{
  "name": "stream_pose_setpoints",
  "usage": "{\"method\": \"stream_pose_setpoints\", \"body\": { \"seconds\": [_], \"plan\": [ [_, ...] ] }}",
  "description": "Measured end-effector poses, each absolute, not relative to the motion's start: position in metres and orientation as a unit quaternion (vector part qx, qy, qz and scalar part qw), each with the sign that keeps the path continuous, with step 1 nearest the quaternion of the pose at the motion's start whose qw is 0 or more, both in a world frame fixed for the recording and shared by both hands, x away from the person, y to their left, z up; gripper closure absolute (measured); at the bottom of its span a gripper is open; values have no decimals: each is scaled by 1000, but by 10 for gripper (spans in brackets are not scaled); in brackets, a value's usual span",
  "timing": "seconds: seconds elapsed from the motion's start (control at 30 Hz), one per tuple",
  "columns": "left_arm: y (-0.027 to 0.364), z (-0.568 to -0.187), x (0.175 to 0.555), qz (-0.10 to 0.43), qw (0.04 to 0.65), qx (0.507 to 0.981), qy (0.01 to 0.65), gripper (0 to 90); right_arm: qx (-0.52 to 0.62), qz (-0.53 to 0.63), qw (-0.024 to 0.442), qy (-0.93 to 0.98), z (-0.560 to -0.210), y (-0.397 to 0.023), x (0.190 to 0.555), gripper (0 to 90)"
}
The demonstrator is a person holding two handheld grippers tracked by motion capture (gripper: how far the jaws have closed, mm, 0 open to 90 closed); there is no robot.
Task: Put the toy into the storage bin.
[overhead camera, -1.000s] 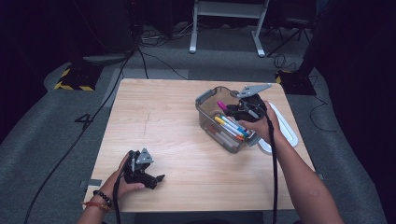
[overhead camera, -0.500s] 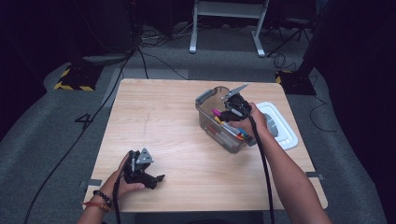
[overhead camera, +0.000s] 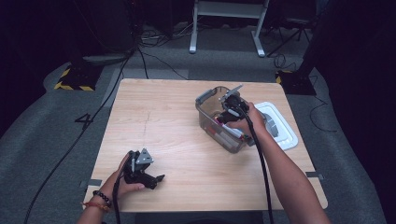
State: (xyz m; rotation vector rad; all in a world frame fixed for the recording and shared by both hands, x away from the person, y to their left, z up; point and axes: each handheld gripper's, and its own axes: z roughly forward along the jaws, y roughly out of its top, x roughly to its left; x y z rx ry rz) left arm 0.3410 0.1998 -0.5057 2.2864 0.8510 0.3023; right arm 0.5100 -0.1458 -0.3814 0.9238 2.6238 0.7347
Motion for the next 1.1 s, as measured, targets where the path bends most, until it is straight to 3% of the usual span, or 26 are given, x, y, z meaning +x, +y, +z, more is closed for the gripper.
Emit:
{"method": "stream_pose_setpoints", "body": {
  "seconds": [0.17,0.53,0.7,0.9,1.1],
  "plan": [
    [200,-506,341,115,335,876,326,4,325,311,164,878,-357,-174,500,541],
    [200,-506,342,115,335,877,325,3,331,359,229,842,-332,-255,468,534],
    [200,-506,342,115,335,877,326,4,358,362,247,824,-343,-292,463,508],
    [200,-506,342,115,335,877,325,4,396,338,276,808,-382,-323,469,499],
    [200,-506,342,114,335,877,326,3,441,336,233,799,-421,-346,489,469]
  ]
}}
